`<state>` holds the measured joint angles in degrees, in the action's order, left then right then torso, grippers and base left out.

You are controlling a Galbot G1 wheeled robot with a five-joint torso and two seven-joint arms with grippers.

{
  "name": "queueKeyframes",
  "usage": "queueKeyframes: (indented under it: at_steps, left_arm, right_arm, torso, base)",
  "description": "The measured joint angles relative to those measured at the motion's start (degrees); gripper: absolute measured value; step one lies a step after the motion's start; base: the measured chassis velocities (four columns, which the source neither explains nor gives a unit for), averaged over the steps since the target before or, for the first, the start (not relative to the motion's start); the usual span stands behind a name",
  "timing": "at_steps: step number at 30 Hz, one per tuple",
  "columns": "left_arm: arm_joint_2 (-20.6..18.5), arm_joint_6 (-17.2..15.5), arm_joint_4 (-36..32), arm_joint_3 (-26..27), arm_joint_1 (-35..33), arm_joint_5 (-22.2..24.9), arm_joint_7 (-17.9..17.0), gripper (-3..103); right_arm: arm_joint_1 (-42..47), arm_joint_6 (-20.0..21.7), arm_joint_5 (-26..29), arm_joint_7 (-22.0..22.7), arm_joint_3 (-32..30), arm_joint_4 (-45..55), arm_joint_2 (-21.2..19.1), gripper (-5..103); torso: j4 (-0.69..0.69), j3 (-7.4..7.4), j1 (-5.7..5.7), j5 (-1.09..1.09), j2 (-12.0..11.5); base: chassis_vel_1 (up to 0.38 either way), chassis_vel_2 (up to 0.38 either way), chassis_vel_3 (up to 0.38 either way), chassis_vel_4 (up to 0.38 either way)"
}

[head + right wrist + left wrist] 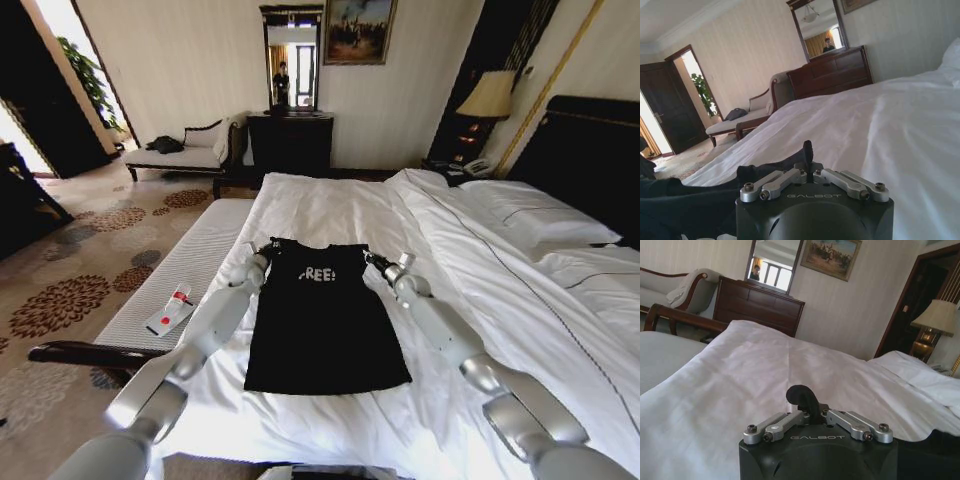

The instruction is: Fold the clothes on the bed.

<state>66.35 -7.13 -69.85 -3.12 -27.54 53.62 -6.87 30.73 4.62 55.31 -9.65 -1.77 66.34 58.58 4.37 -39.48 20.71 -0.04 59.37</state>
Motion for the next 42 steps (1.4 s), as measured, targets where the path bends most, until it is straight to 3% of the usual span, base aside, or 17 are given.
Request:
queueKeyframes:
  at_steps: [5, 14, 19, 31, 42]
  left_arm:
    - [-4.5, 0.29, -10.46, 2.14, -8.28, 0.03, -1.09, 3]
    - [-10.78, 0.63, -24.68, 4.26, -18.52, 0.38, -3.24, 3]
    - [-14.19, 0.65, -30.94, 6.39, -24.71, 0.54, -3.49, 3]
    - [-15.53, 1.81, -40.67, 9.64, -37.34, -5.35, -3.67, 3]
    - [-17.15, 3.25, -44.6, 12.14, -48.53, -9.91, -3.06, 3]
  right_arm:
    - [4.62, -0.87, -2.13, 1.04, -1.76, 7.3, -1.25, 1]
    - [15.42, -1.35, -3.68, 2.81, -6.2, 16.41, -3.75, 1]
    - [23.03, -2.25, -4.95, 2.91, -8.74, 22.08, -5.21, 1]
    - [33.2, -4.14, -6.35, 3.5, -13.88, 32.38, -7.88, 1]
    - [43.28, -5.17, -7.81, 3.9, -18.58, 37.39, -7.75, 1]
  torso:
    - [-0.08, 0.01, -0.02, -0.02, 0.01]
    - [0.01, 0.0, 0.0, 0.02, 0.0]
    - [-0.04, 0.0, -0.01, 0.02, 0.01]
    - [-0.03, 0.0, 0.0, 0.0, 0.0]
    - [-0.03, 0.0, 0.0, 0.01, 0.0]
  base:
    - [0.0, 0.0, 0.0, 0.0]
    - [0.0, 0.0, 0.0, 0.0]
    - [0.0, 0.0, 0.0, 0.0]
    - [0.0, 0.0, 0.0, 0.0]
    - [0.0, 0.0, 0.0, 0.0]
